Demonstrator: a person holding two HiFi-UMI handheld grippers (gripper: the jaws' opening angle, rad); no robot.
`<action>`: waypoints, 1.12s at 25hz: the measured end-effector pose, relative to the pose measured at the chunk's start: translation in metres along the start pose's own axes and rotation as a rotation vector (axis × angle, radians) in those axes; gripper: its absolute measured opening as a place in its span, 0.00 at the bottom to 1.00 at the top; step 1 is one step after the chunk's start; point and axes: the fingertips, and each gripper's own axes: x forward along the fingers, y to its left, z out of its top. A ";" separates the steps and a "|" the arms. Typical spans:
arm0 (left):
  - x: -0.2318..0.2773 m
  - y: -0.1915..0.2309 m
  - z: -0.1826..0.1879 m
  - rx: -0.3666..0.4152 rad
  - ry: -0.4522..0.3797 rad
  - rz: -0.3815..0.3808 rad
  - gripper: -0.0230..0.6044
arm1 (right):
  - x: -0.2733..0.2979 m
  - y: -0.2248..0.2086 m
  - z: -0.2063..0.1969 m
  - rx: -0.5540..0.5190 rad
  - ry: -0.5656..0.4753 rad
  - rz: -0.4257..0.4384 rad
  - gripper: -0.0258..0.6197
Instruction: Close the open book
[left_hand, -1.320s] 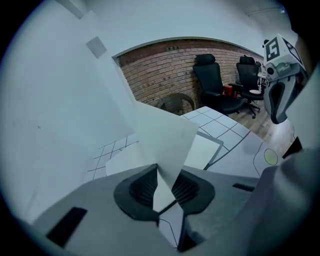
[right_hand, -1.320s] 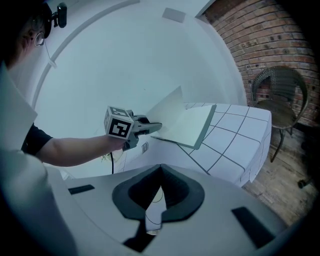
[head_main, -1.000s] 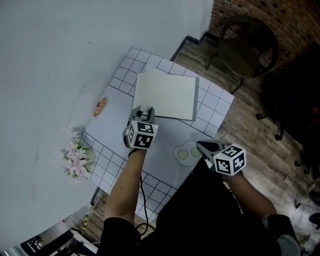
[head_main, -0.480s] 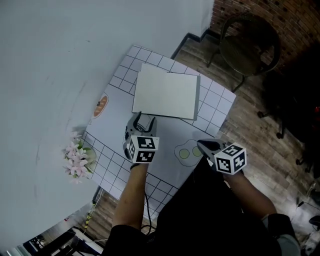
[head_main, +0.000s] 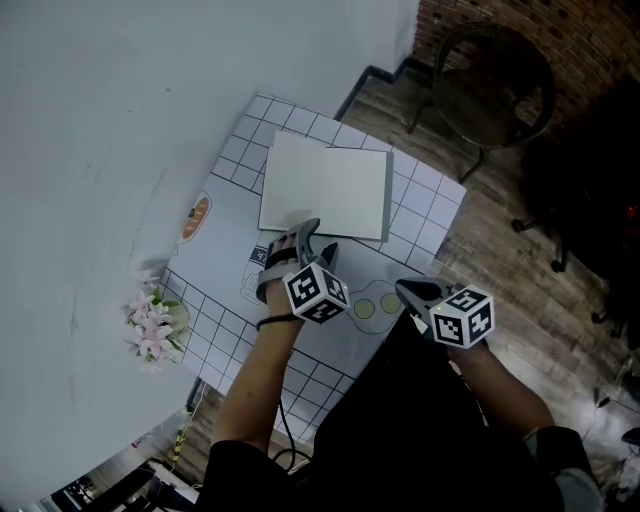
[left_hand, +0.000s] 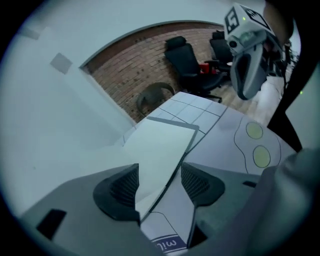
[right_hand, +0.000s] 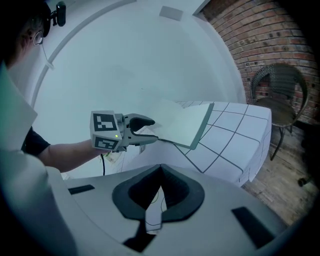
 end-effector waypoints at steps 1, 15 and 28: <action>0.006 -0.005 0.000 0.054 0.016 -0.023 0.43 | 0.000 -0.001 0.001 0.001 -0.003 -0.002 0.04; 0.050 -0.025 0.001 0.271 0.085 -0.296 0.43 | -0.004 -0.010 -0.012 0.035 -0.003 -0.017 0.04; 0.057 -0.037 -0.002 0.372 0.190 -0.494 0.33 | 0.001 -0.001 -0.017 0.032 0.000 0.006 0.04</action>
